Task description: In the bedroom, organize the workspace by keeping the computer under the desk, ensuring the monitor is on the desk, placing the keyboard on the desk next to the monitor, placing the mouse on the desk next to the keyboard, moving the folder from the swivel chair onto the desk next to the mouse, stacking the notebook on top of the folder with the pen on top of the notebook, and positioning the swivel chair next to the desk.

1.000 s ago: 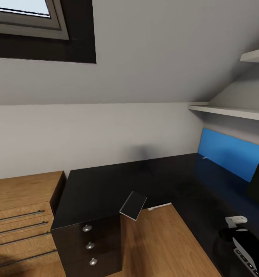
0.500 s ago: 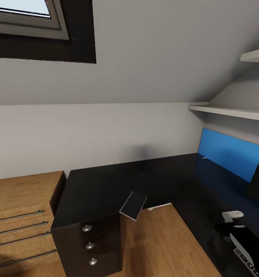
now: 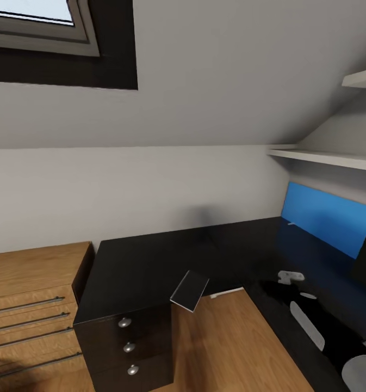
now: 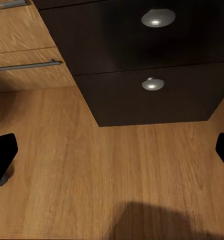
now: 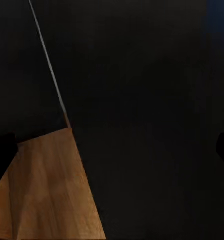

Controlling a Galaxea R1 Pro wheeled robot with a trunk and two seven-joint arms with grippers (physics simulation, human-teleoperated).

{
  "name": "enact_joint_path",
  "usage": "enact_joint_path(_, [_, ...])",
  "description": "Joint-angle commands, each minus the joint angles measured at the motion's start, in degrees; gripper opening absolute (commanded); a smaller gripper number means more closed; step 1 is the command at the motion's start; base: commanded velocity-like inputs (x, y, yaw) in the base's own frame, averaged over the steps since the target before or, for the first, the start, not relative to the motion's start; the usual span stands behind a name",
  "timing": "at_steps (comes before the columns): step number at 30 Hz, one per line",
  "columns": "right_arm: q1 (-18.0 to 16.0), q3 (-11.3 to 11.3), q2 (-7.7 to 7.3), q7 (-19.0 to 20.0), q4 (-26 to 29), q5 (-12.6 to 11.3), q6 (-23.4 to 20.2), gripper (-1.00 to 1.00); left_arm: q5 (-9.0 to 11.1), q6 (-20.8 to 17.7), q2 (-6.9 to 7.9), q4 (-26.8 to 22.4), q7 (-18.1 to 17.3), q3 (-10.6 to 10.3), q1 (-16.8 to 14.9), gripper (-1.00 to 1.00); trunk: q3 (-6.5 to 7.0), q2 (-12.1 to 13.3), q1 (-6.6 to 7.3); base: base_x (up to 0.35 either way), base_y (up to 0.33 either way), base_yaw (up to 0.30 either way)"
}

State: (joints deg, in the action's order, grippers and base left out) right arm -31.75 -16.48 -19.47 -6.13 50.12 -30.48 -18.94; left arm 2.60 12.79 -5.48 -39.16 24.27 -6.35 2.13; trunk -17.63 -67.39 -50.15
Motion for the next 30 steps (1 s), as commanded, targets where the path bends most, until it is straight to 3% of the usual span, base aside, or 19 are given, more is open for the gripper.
enact_joint_path(1, [0.0, -0.3, 0.34, -1.1, 0.3, -0.8, -0.1, 1.0, 0.3, 0.1, 0.03, 0.0, 0.3, -0.2, 0.0, 1.0, -0.06, 0.0, -0.01, 0.0, 0.0, 0.18])
enact_joint_path(2, [0.0, -0.3, 1.87, -3.1, 0.7, -0.9, 0.0, 1.0, 0.2, 0.1, 0.03, 0.0, 0.3, -0.2, 0.0, 1.0, -0.06, 0.0, -0.01, 0.0, 0.0, 0.228])
enact_joint_path(7, [0.0, -0.4, 5.09, -8.8, 1.0, -0.9, 0.2, 1.0, 0.2, 0.1, 0.03, 0.0, 0.3, -0.2, 0.0, 1.0, -0.06, 0.0, -0.01, 0.0, 0.0, 0.255])
enact_joint_path(10, [0.1, -0.6, 5.9, -10.4, 1.1, -0.9, 0.2, 1.0, 0.2, 0.1, 0.03, 0.0, 0.3, -0.2, 0.0, 1.0, -0.06, 0.0, -0.01, 0.0, 0.0, 0.273])
enact_joint_path(12, [0.1, -0.8, 8.23, -11.5, 1.0, -0.4, 0.4, 1.0, 0.2, 0.1, 0.03, 0.0, 0.3, -0.2, 0.0, 1.0, -0.06, 0.0, -0.01, 0.0, 0.0, 0.278])
enact_joint_path(14, [0.2, -0.9, 8.97, -11.6, 1.0, 0.1, 0.4, 1.0, 0.2, 0.1, 0.03, 0.0, 0.3, -0.2, 0.0, 1.0, -0.06, 0.0, -0.01, 0.0, 0.0, 0.278])
enact_joint_path(21, [1.1, -1.1, 13.09, -13.1, 0.9, 6.4, 1.5, 1.0, 0.2, 0.1, 0.03, 0.0, 0.3, -0.3, 0.0, 1.0, -0.06, 0.0, -0.01, 0.0, 0.0, 0.279])
enact_joint_path(30, [2.6, -1.2, 18.59, -19.1, -0.7, 12.9, 4.5, 1.0, 0.2, 0.1, 0.03, 0.0, 0.3, -0.3, 0.0, 1.0, -0.11, 0.0, -0.01, 0.0, 0.0, 0.279])
